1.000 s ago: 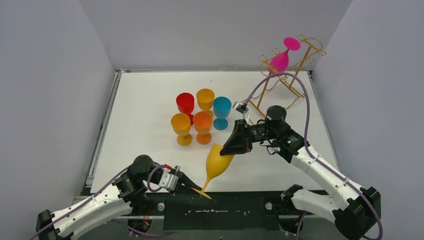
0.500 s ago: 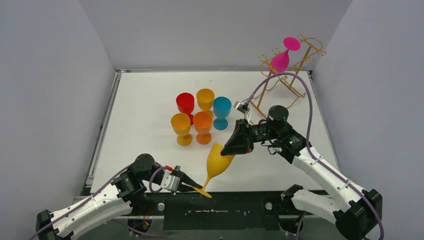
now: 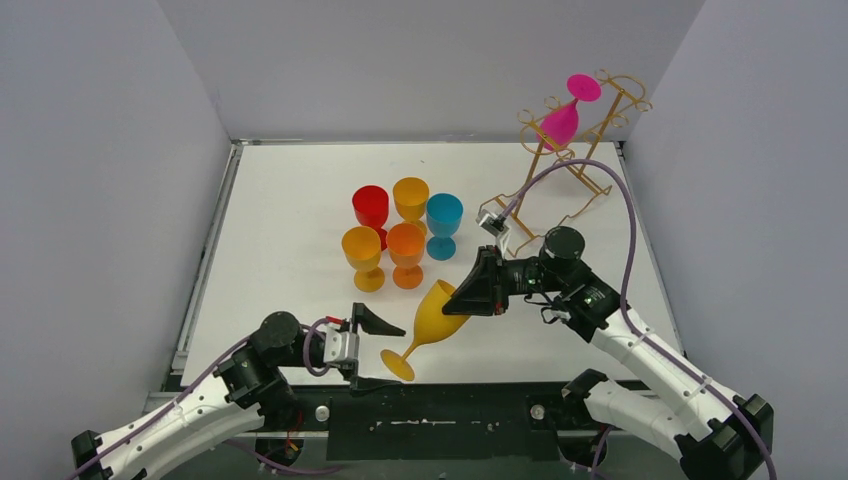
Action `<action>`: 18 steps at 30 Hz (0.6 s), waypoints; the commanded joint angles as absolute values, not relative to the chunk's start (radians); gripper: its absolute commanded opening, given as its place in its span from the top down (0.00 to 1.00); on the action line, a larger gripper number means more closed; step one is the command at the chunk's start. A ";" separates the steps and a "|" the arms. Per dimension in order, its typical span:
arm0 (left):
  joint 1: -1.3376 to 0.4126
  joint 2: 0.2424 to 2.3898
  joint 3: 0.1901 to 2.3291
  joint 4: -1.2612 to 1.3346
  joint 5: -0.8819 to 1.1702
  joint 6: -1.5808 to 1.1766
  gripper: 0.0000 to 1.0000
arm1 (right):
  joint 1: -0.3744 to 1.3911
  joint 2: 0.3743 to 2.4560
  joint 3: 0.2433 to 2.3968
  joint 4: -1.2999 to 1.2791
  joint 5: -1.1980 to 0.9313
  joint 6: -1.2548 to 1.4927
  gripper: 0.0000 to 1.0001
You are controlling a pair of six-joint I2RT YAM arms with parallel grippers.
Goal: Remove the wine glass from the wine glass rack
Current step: Place the wine glass at the center of the board.
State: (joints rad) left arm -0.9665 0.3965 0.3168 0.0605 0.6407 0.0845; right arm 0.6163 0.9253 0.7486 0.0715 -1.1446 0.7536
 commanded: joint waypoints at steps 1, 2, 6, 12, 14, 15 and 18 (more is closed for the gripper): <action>-0.962 0.385 0.352 0.057 0.552 0.062 0.04 | 0.621 0.893 0.751 0.085 -1.066 0.707 1.00; -0.962 0.385 0.354 0.054 0.521 0.055 0.03 | 0.622 0.893 0.752 0.081 -1.055 0.703 1.00; -0.960 0.384 0.372 0.009 0.458 0.071 0.03 | 0.624 0.883 0.744 0.073 -1.016 0.682 1.00; -0.959 0.359 0.374 0.002 0.379 0.082 0.03 | 0.631 0.891 0.807 -0.148 -0.779 0.550 1.00; -0.959 0.347 0.372 -0.029 0.307 0.080 0.03 | 0.651 0.907 0.856 -0.282 -0.629 0.455 1.00; -0.956 0.340 0.376 -0.041 0.280 0.086 0.03 | 0.658 0.913 0.869 -0.315 -0.609 0.418 1.00; -0.944 0.316 0.401 -0.073 0.194 0.099 0.03 | 0.672 0.904 0.871 -0.334 -0.527 0.418 1.00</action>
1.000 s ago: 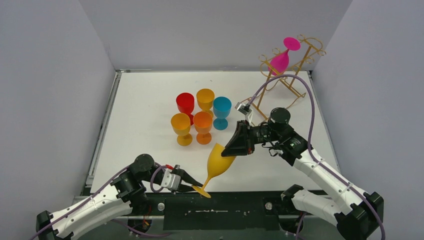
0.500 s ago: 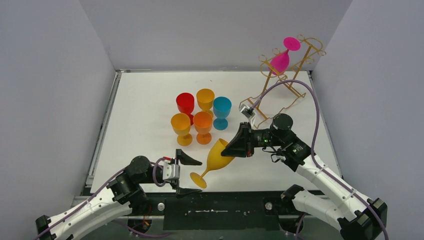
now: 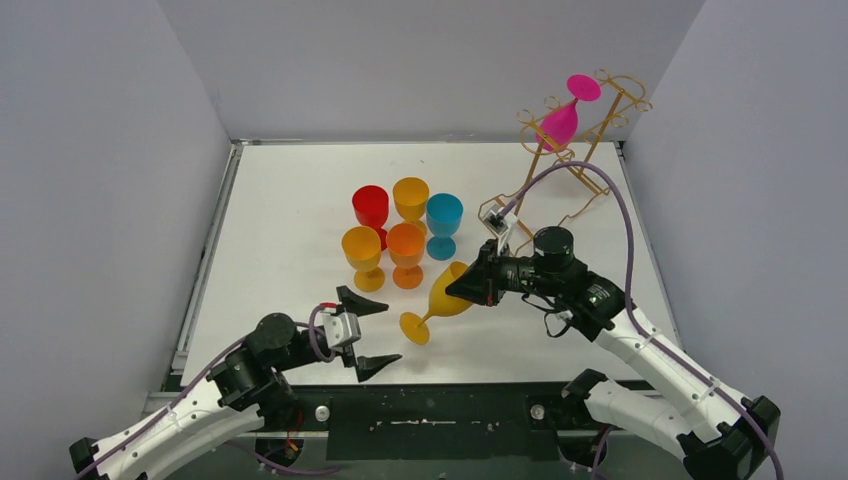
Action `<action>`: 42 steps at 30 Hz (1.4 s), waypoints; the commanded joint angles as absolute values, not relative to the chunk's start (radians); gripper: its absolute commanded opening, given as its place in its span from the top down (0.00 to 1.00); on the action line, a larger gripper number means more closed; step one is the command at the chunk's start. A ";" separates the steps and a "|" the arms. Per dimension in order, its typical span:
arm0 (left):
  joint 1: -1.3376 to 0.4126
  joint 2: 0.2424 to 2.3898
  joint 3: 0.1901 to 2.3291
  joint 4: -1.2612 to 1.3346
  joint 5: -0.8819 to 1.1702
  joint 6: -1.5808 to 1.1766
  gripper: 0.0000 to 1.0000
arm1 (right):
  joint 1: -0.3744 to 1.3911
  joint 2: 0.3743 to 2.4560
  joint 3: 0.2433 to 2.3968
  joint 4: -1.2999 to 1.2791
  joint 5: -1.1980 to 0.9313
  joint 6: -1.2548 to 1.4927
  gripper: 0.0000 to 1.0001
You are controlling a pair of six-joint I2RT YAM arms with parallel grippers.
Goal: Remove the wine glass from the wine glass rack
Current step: Place the wine glass at the center of the board.
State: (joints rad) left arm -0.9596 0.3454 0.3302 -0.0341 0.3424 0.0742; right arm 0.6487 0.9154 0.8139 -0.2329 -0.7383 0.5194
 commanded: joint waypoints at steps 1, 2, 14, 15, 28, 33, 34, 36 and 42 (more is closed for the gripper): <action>-0.940 0.301 0.406 -0.080 0.157 0.088 0.03 | 0.682 0.900 0.870 -0.338 -0.488 0.419 1.00; -0.935 0.283 0.410 -0.084 0.111 0.067 0.03 | 0.697 0.899 0.874 -0.350 -0.443 0.416 1.00; -0.896 0.204 0.558 -0.313 -0.497 -0.217 0.02 | 1.068 1.144 1.033 -0.471 0.304 0.294 1.00; -0.897 0.222 0.574 -0.345 -0.541 -0.228 0.03 | 1.076 1.169 1.048 -0.474 0.339 0.293 1.00; -0.697 0.394 0.631 -0.476 -0.705 -0.336 0.03 | 0.891 1.363 1.154 -0.379 0.153 0.312 1.00; -0.523 0.479 0.617 -0.421 -0.563 -0.325 0.03 | 0.890 1.445 1.214 -0.417 0.179 0.309 1.00; -0.477 0.500 0.620 -0.414 -0.530 -0.327 0.03 | 0.891 1.457 1.225 -0.430 0.187 0.310 1.00; -0.375 0.533 0.625 -0.400 -0.447 -0.331 0.03 | 0.890 1.472 1.234 -0.429 0.181 0.309 1.00; -0.081 0.533 0.595 -0.311 -0.190 -0.337 0.03 | 0.890 1.489 1.233 -0.424 0.229 0.308 1.00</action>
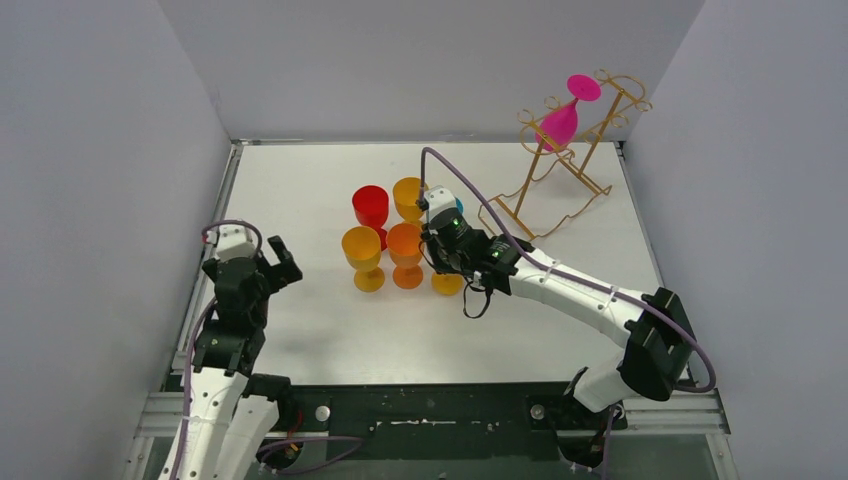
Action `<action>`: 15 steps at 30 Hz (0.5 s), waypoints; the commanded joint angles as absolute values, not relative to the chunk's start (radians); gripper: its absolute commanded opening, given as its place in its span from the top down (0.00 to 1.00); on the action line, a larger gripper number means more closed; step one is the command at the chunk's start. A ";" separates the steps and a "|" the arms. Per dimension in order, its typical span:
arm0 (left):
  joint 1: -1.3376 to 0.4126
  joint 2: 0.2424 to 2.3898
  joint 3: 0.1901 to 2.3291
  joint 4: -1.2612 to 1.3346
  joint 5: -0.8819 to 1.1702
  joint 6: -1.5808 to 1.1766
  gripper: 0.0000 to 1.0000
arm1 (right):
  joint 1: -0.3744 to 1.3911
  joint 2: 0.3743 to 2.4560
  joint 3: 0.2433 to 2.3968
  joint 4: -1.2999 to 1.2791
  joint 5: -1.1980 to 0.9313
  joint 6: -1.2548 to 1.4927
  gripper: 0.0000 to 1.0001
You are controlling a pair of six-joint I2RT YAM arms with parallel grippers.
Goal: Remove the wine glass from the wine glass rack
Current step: Place the wine glass at the center of the board.
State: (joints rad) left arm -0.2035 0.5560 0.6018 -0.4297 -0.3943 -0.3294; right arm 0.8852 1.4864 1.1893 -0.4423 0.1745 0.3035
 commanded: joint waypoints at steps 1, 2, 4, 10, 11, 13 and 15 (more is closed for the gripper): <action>-0.068 0.532 0.592 -0.305 -0.184 -0.339 0.03 | 0.889 1.492 1.234 -0.424 0.236 0.307 1.00; -0.066 0.534 0.593 -0.306 -0.182 -0.336 0.03 | 0.889 1.495 1.234 -0.422 0.239 0.308 1.00; -0.066 0.539 0.592 -0.308 -0.176 -0.333 0.03 | 0.889 1.501 1.233 -0.418 0.241 0.306 1.00; -0.066 0.541 0.591 -0.308 -0.161 -0.322 0.02 | 0.887 1.527 1.242 -0.410 0.234 0.298 0.97; -0.066 0.539 0.591 -0.308 -0.157 -0.319 0.02 | 0.887 1.529 1.243 -0.411 0.244 0.300 0.97; -0.066 0.539 0.592 -0.309 -0.162 -0.319 0.03 | 0.885 1.527 1.245 -0.404 0.245 0.302 0.97; -0.066 0.539 0.592 -0.309 -0.162 -0.319 0.03 | 0.885 1.525 1.241 -0.389 0.236 0.301 0.97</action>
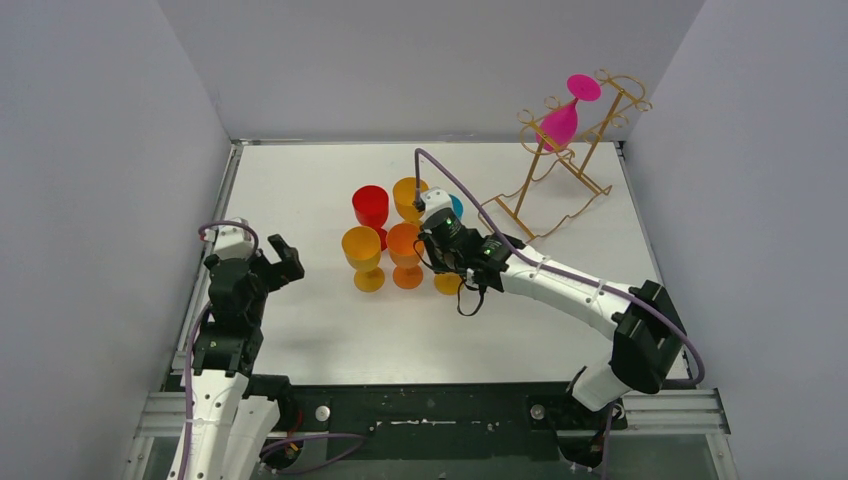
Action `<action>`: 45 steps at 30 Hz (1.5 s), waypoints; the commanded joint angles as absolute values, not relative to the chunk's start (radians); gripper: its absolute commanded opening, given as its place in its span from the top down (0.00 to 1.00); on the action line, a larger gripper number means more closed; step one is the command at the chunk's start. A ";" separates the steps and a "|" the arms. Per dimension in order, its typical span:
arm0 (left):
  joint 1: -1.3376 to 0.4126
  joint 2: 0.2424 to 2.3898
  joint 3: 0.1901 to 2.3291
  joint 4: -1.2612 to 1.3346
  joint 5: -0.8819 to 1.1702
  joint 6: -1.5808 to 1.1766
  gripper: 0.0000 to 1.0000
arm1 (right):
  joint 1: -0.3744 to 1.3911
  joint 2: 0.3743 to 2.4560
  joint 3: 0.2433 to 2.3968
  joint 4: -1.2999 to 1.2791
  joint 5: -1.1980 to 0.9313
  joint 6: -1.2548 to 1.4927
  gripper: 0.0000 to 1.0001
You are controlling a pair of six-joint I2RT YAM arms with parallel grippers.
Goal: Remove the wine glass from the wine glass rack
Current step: Place the wine glass at the center of the board.
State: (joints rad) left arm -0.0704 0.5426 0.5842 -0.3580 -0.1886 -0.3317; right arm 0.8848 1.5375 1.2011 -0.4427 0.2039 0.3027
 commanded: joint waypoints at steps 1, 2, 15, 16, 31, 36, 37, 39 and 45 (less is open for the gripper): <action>-0.065 0.538 0.591 -0.308 -0.159 -0.319 0.03 | 0.885 1.525 1.243 -0.388 0.238 0.302 0.96; -0.066 0.537 0.589 -0.306 -0.157 -0.318 0.03 | 0.884 1.526 1.247 -0.388 0.239 0.303 0.95; -0.066 0.534 0.577 -0.287 -0.113 -0.316 0.03 | 0.881 1.553 1.289 -0.430 0.245 0.277 0.83; -0.066 0.535 0.575 -0.285 -0.110 -0.316 0.03 | 0.881 1.555 1.295 -0.436 0.251 0.271 0.83; -0.066 0.539 0.572 -0.281 -0.097 -0.322 0.03 | 0.883 1.576 1.320 -0.446 0.272 0.232 0.90; -0.066 0.537 0.572 -0.281 -0.098 -0.322 0.03 | 0.882 1.577 1.340 -0.464 0.256 0.235 0.86; -0.066 0.537 0.572 -0.280 -0.098 -0.322 0.03 | 0.882 1.578 1.344 -0.469 0.252 0.236 0.85; -0.066 0.537 0.572 -0.281 -0.097 -0.322 0.03 | 0.882 1.571 1.351 -0.473 0.243 0.237 0.83; -0.066 0.535 0.570 -0.279 -0.097 -0.322 0.03 | 0.882 1.529 1.389 -0.485 0.226 0.246 0.80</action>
